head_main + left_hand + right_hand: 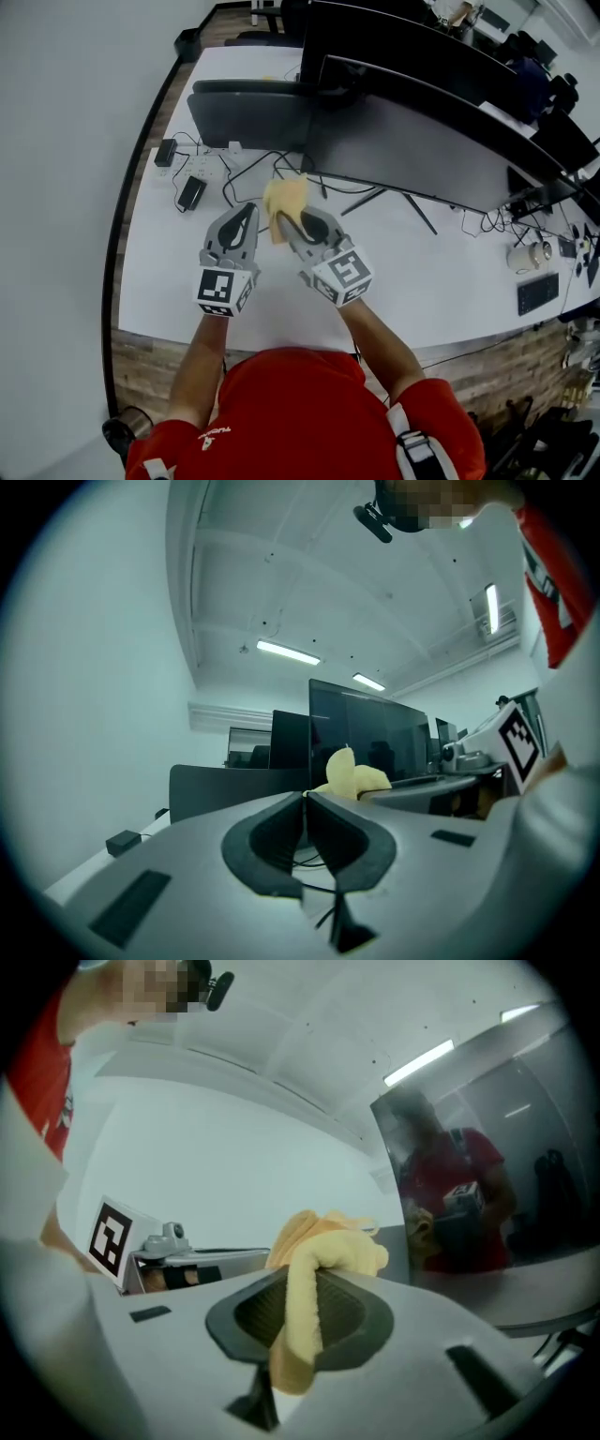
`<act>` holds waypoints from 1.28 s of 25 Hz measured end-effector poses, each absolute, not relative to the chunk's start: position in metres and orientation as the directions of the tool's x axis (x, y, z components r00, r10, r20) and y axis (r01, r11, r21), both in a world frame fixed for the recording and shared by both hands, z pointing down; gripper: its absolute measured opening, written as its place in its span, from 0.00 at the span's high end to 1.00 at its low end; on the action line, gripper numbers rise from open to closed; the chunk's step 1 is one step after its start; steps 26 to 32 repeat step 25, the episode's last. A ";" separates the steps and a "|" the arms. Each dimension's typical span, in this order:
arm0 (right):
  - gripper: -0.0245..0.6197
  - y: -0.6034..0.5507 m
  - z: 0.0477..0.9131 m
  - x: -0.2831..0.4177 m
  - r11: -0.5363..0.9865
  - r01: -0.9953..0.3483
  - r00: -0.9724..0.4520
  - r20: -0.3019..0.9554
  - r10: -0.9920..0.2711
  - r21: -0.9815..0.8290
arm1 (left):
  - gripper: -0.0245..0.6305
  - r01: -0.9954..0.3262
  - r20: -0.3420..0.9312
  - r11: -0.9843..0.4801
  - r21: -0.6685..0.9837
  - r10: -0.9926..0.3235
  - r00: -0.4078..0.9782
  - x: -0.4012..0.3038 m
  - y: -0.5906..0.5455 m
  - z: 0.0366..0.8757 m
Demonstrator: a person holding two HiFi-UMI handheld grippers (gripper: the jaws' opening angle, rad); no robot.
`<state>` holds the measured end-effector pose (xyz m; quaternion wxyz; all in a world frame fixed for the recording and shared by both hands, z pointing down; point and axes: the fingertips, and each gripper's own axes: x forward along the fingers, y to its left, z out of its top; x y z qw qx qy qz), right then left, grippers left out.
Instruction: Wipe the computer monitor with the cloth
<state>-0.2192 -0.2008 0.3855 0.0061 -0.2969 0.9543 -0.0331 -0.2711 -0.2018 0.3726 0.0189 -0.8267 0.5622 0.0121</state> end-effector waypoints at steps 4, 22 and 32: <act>0.86 -0.193 0.379 -0.204 0.809 -0.587 -0.809 0.000 -0.587 -0.026 | 0.94 -0.922 -0.044 -0.386 -0.021 -0.921 0.387 -0.253 -0.200 0.370; 0.87 -0.187 0.370 -0.165 0.787 -0.617 -0.787 -0.020 -0.617 0.005 | 0.94 -0.914 -0.062 -0.404 -0.035 -0.912 0.406 -0.218 -0.197 0.360; 0.87 -0.188 0.368 -0.162 0.782 -0.623 -0.782 -0.022 -0.623 0.013 | 0.94 -0.912 -0.072 -0.409 -0.041 -0.909 0.411 -0.216 -0.198 0.358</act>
